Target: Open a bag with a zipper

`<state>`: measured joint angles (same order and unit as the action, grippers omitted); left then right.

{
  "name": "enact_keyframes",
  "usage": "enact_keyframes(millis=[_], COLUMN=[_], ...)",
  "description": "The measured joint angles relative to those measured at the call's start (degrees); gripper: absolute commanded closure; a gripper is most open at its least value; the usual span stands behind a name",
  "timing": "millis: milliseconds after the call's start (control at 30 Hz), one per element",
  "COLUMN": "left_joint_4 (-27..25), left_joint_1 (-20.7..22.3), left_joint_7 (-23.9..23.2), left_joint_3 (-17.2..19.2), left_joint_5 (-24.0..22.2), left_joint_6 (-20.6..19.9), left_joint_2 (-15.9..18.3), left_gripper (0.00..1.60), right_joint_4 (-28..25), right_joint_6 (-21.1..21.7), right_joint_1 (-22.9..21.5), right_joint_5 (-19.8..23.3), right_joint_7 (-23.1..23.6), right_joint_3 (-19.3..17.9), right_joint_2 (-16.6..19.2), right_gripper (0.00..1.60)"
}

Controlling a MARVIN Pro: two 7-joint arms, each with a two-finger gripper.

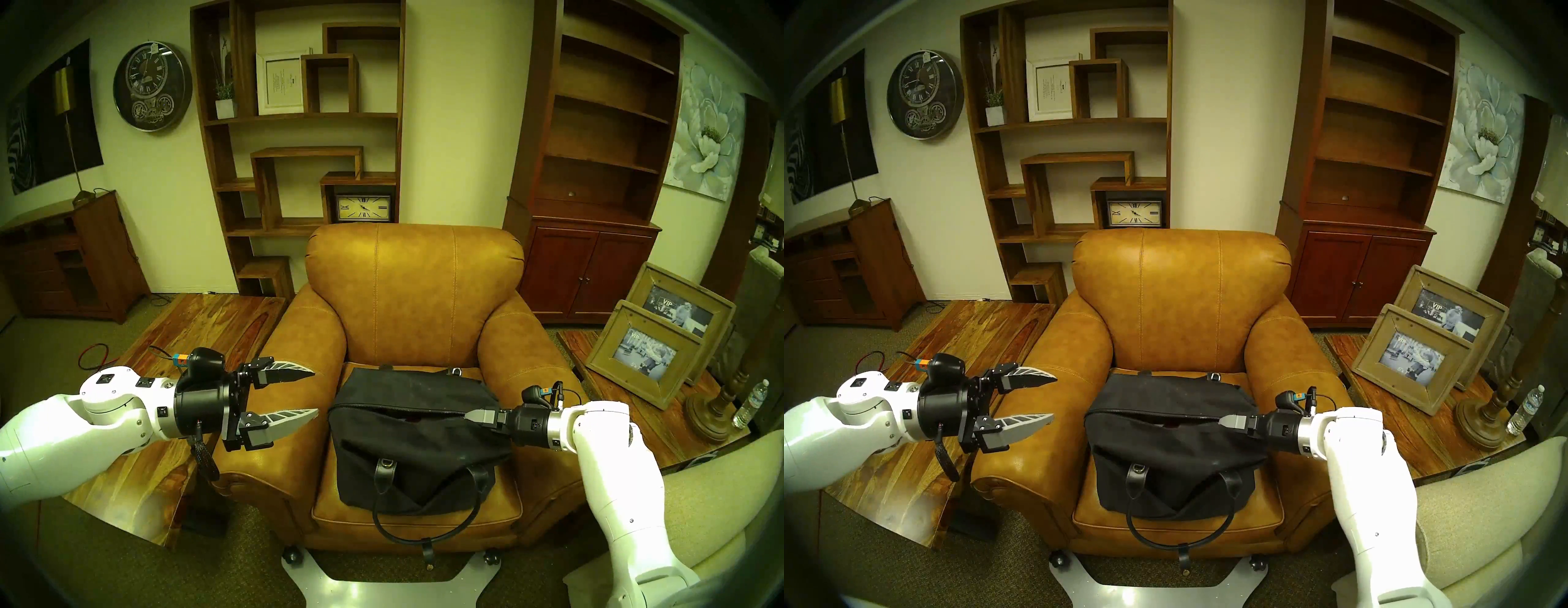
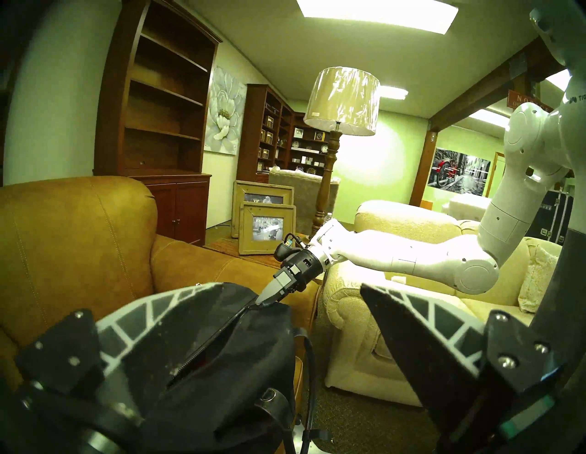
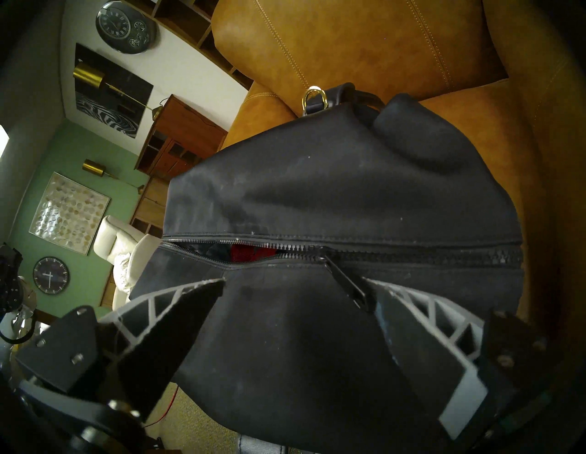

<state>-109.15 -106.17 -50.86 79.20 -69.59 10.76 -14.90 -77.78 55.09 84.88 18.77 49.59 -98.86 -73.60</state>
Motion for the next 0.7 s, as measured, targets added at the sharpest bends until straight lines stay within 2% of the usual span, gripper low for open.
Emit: enact_keyframes(millis=[33, 67, 100, 133, 233, 267, 367, 400, 433, 467, 700], left_joint_4=[-0.19, -0.44, -0.57, -0.74, -1.19, -1.31, -1.65, -1.71, -1.76, -1.86, -2.14], left_joint_1=[-0.6, -1.42, -1.85, -2.44, -4.1, -4.59, -6.09, -6.4, -6.72, -7.16, -9.24], left_joint_7=[0.3, 0.7, 0.9, 1.17, 1.91, 2.12, 2.74, 2.86, 2.99, 3.14, 3.84], left_joint_3=[0.31, 0.72, 0.93, 1.26, 2.2, 2.45, 3.28, 3.45, 3.61, 3.84, 4.93], left_joint_5=[-0.19, -0.48, -0.61, -0.81, -1.37, -1.52, -1.96, -2.06, -2.16, -2.29, -2.91], left_joint_6=[0.34, 0.82, 1.05, 1.37, 2.3, 2.57, 3.36, 3.53, 3.69, 3.92, 4.96], left_joint_2=[0.32, 0.75, 0.98, 1.3, 2.21, 2.48, 3.33, 3.51, 3.69, 3.94, 5.16], left_gripper=[0.0, 0.0, 0.0, 0.0, 0.0, 0.0, 0.0, 0.0, 0.0, 0.0, 0.0], right_joint_4=[0.07, 0.12, 0.18, 0.32, 1.06, 1.26, 1.45, 1.43, 1.41, 1.33, 0.28], right_joint_6=[0.0, 0.0, 0.0, 0.0, 0.0, 0.0, -0.01, -0.02, -0.03, -0.07, -1.49], right_joint_1=[0.0, 0.01, 0.01, 0.01, 0.02, 0.03, 0.15, 0.17, 0.19, 0.23, 1.09], right_joint_5=[0.16, 0.33, 0.42, 0.53, 0.86, 0.96, 1.26, 1.3, 1.34, 1.4, 1.46], right_joint_7=[0.0, 0.0, 0.0, 0.0, 0.0, 0.0, 0.0, -0.01, -0.01, -0.01, 0.87], right_joint_3=[0.23, 0.54, 0.71, 0.94, 1.59, 1.77, 2.26, 2.37, 2.48, 2.64, 3.19], right_joint_2=[0.14, 0.31, 0.4, 0.52, 0.9, 1.02, 1.36, 1.45, 1.54, 1.69, 2.76], right_gripper=[0.47, 0.8, 0.83, 0.92, 0.94, 1.09, 1.27, 1.27, 1.56, 1.6, 1.6])
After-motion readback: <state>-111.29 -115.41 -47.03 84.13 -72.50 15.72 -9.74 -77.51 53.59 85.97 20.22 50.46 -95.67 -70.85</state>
